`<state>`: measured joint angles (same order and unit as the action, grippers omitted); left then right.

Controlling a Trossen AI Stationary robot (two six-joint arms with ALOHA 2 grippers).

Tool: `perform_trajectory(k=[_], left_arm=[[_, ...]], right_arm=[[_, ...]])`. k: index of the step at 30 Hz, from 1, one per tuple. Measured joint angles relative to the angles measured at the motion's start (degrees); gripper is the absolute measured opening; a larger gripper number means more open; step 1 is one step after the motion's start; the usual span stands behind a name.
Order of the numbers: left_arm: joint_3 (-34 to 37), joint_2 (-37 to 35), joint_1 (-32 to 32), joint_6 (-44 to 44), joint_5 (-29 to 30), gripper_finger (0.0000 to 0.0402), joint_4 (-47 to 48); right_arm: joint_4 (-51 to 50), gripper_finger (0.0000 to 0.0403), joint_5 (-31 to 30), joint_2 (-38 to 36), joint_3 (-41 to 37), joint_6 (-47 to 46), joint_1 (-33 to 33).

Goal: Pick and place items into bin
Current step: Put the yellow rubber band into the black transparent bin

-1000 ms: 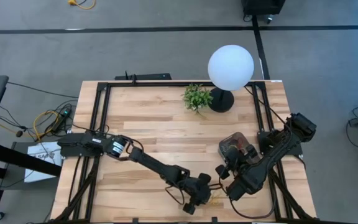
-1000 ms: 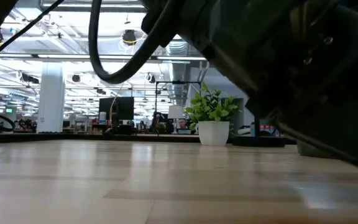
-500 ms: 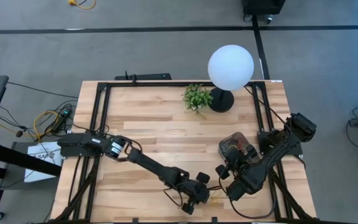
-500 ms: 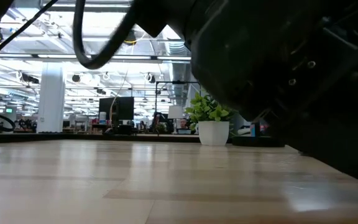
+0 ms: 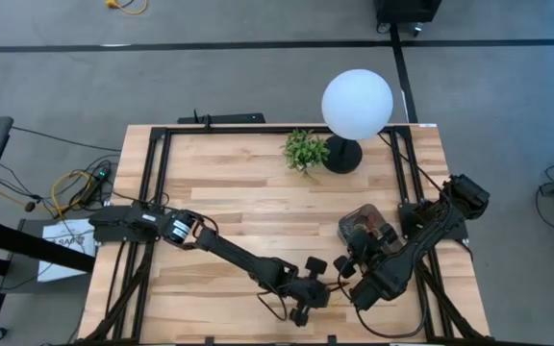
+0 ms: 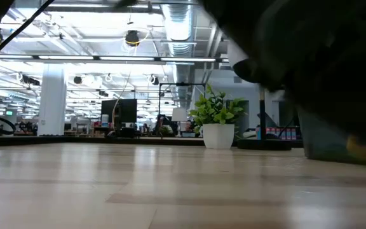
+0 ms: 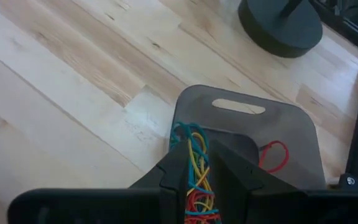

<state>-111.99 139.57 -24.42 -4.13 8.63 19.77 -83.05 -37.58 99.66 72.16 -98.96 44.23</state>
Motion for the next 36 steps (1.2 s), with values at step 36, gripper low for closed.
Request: perform_trajectory(k=[36], left_arm=[[-4.96, -1.33, -6.58, 7.02, 45.33, 0.0000, 22.79]], right_arm=[[28.69, 0.0055, 1.66, 0.00, -6.21, 23.28, 8.93]])
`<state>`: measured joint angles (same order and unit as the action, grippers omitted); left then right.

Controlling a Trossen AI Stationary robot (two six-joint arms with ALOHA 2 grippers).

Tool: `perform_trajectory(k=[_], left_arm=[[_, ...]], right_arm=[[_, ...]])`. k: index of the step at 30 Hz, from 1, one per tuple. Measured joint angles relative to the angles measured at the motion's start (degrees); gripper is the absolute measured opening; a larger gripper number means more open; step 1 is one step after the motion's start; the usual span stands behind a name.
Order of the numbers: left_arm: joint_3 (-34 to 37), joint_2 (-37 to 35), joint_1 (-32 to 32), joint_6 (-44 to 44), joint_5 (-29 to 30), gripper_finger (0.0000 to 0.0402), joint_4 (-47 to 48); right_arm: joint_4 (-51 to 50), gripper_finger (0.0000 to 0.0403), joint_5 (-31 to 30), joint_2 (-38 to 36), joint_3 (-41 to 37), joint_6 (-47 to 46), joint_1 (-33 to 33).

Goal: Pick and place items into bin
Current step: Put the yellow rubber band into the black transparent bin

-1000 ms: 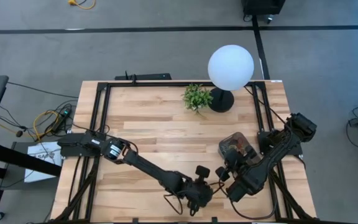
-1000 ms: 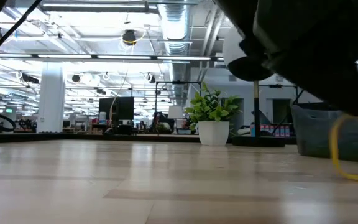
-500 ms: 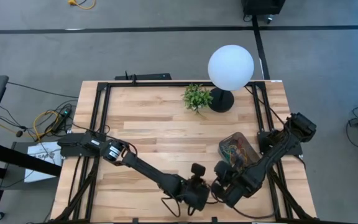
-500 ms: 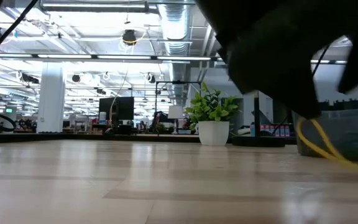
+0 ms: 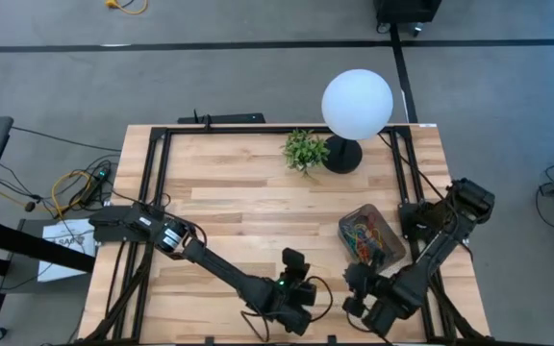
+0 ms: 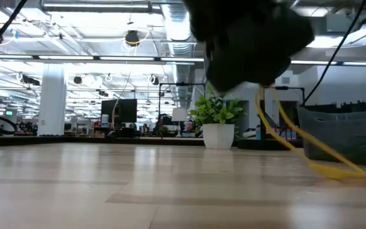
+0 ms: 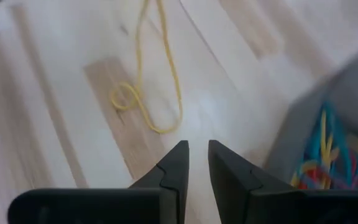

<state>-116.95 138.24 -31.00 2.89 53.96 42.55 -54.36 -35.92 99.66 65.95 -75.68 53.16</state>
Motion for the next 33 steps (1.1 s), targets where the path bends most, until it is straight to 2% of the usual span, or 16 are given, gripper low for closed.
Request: perform_trajectory(k=[5, 10, 14, 19, 29, 33], left_arm=[[0.00, -2.01, -1.53, -0.38, 3.99, 0.0000, -2.84], [-0.04, -3.07, -2.17, -7.77, 4.52, 0.0000, -11.76], [-0.04, -3.09, -2.17, -12.71, 4.54, 0.0000, -16.70], [-0.04, -3.09, -1.93, -12.19, 4.72, 0.0000, -15.39], [-0.04, -3.09, -1.77, -11.69, 3.26, 0.0000, -15.04], [-0.04, -3.09, -1.72, -10.25, -0.37, 0.0000, -14.35]], right_arm=[[1.62, 0.0055, -7.97, 0.00, 0.00, 11.24, 0.80], [3.59, 0.0055, -13.31, 0.00, 0.00, 19.35, -1.05], [8.37, 0.0055, -12.25, 0.00, 0.00, 26.17, -3.29], [13.57, 0.0055, -7.52, 0.00, 0.00, 33.13, -4.88], [13.85, 0.0055, -7.52, 0.00, 0.00, 34.21, -6.09], [13.74, 0.0055, -7.50, 0.00, 0.00, 34.18, -6.11]])
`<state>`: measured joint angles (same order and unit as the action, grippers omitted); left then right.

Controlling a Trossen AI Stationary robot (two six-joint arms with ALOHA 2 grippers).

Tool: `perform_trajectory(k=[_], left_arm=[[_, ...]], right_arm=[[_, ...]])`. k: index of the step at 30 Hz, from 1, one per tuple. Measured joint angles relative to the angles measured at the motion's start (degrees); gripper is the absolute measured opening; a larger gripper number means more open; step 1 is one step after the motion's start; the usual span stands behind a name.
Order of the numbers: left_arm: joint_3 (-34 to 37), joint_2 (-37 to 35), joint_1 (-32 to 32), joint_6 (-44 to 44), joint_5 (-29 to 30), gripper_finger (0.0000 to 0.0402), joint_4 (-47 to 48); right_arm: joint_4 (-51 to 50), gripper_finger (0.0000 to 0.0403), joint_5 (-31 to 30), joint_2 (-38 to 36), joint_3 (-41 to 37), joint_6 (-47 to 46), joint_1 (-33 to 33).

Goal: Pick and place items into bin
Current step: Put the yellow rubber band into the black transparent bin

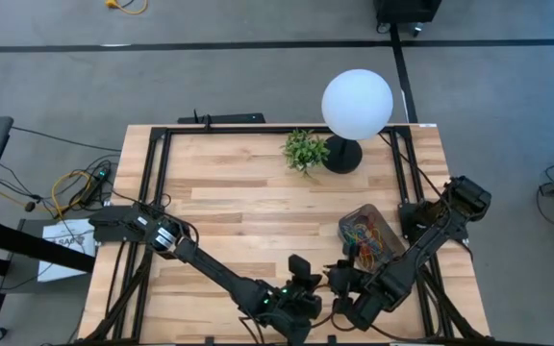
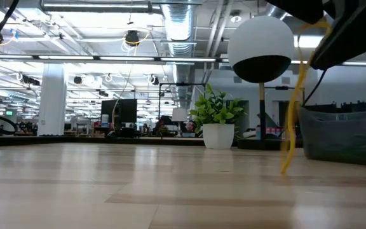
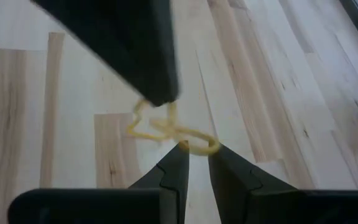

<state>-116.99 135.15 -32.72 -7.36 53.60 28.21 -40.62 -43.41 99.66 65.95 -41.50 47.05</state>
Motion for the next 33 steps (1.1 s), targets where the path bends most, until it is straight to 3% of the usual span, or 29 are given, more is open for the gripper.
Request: perform_trajectory(k=[17, 24, 33], left_arm=[[0.00, 0.00, 0.47, 0.05, -0.78, 0.0000, 0.54], [0.00, 0.00, 1.31, 0.09, -3.55, 0.0000, 0.59], [0.00, 0.00, 2.26, 1.37, -6.68, 0.0000, 1.23]], right_arm=[[-0.04, 0.0054, 0.08, 0.00, 0.00, -0.04, 0.04], [0.42, 0.0006, 4.84, 0.00, 0.00, -0.07, 0.07], [0.35, 0.0005, 5.74, 0.00, 0.00, -0.50, -1.62]])
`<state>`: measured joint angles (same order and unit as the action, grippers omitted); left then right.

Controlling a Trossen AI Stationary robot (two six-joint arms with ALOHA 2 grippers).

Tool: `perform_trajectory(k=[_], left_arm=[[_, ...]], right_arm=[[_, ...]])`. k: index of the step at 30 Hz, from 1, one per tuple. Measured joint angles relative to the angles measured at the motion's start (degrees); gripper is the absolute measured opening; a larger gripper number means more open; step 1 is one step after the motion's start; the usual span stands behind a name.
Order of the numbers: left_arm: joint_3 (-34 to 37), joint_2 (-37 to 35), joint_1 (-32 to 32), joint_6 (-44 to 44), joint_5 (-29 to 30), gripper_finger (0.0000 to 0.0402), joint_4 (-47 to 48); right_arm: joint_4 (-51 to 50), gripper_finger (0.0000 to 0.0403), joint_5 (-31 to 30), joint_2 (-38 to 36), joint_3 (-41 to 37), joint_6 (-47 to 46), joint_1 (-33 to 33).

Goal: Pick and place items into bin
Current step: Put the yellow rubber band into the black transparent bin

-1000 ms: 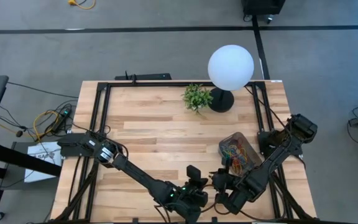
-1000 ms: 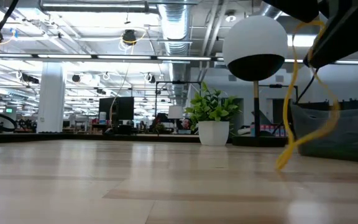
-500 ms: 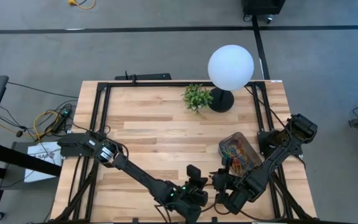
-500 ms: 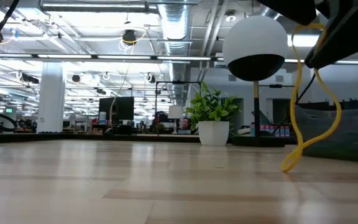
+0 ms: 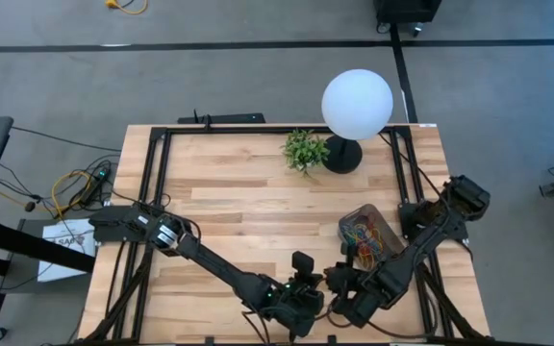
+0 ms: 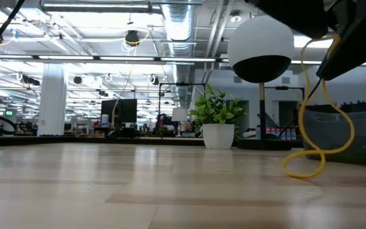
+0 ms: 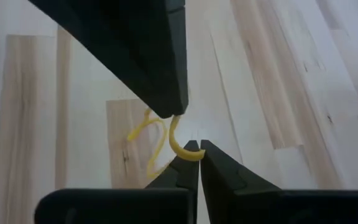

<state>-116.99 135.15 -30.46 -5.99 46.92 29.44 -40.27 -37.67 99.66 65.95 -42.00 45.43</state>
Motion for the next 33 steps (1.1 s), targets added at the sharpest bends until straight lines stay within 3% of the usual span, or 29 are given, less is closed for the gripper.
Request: perform_trajectory(k=[5, 11, 14, 18, 24, 29, 33], left_arm=[[0.02, 0.00, 0.30, 1.51, -0.02, 0.0012, 2.44], [0.02, 0.00, 0.73, 5.95, 0.37, 0.0069, 5.99], [0.03, 0.00, 0.81, 7.63, -0.24, 0.0093, 7.92], [0.07, 0.00, 0.79, 10.20, -0.61, 0.0104, 11.04], [0.09, 0.01, 0.72, 15.50, 0.74, 0.0090, 17.30], [0.09, 0.02, 0.72, 18.61, 0.82, 0.0077, 20.57], [0.09, 0.02, 0.74, 20.61, 0.83, 0.0071, 23.39]], right_arm=[[-0.20, 0.0002, 0.40, 0.00, 0.02, -0.01, -1.55], [-3.55, 0.0003, -0.02, 0.00, 0.06, 0.00, -3.59], [-9.06, 0.0002, -2.98, 0.00, 0.07, -2.71, -4.72], [-22.16, 0.0001, -3.68, 0.00, 0.13, -15.85, -5.41], [-42.25, 0.0001, 7.42, -0.02, 0.11, -46.17, -0.82], [-49.96, 0.0001, 10.63, -0.04, -0.06, -62.83, 6.40], [-49.68, 0.0001, 10.99, -0.10, -2.29, -66.19, 10.40]])
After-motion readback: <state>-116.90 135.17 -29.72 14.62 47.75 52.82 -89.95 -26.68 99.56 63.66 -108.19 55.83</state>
